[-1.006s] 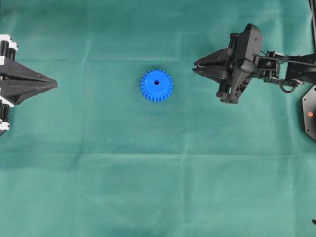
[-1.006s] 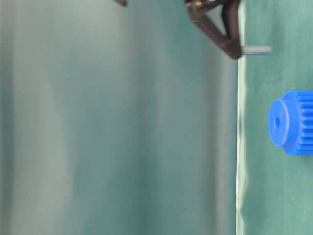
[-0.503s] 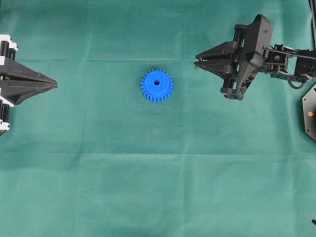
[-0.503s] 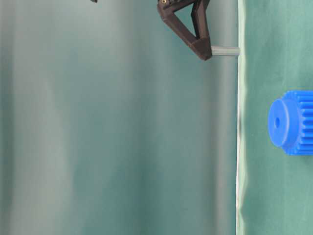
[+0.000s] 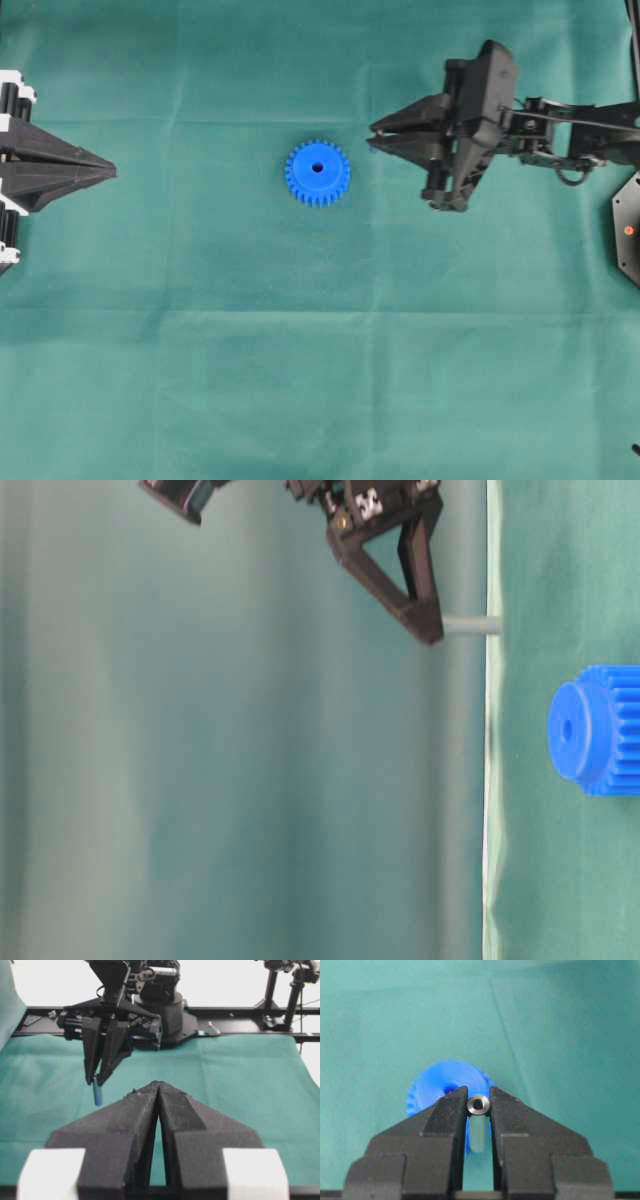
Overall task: Insert the shaft placed at a random location into the center hole of the medium gear at another random location.
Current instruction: 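Carry the shaft with the right gripper over the blue gear's center hole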
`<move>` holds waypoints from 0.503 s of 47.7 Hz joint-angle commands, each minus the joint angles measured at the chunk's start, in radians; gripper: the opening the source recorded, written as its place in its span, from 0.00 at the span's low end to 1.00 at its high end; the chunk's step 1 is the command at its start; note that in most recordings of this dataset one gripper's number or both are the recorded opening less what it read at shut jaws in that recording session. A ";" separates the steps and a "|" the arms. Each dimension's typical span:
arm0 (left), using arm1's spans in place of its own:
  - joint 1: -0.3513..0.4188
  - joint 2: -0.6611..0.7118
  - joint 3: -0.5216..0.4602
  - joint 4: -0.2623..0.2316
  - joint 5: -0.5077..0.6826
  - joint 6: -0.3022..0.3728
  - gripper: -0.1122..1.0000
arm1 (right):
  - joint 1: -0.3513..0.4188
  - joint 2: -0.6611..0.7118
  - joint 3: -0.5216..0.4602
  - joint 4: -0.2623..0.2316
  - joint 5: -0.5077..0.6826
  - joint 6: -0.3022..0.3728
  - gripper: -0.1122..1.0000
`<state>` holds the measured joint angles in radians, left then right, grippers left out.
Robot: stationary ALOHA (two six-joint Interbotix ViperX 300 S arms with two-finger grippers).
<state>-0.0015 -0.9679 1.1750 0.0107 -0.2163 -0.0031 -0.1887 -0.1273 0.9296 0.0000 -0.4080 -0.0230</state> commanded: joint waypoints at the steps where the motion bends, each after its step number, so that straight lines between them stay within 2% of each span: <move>1: 0.003 0.008 -0.020 0.003 -0.005 0.000 0.10 | 0.017 0.020 -0.058 -0.002 -0.006 -0.012 0.22; 14: 0.003 0.008 -0.021 0.003 -0.006 0.003 0.10 | 0.044 0.126 -0.170 -0.002 -0.006 -0.012 0.22; 24: 0.003 0.008 -0.021 0.003 -0.005 0.003 0.10 | 0.046 0.169 -0.215 -0.002 -0.006 -0.012 0.22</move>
<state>0.0000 -0.9679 1.1750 0.0107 -0.2163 0.0000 -0.1442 0.0460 0.7501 0.0000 -0.4096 -0.0230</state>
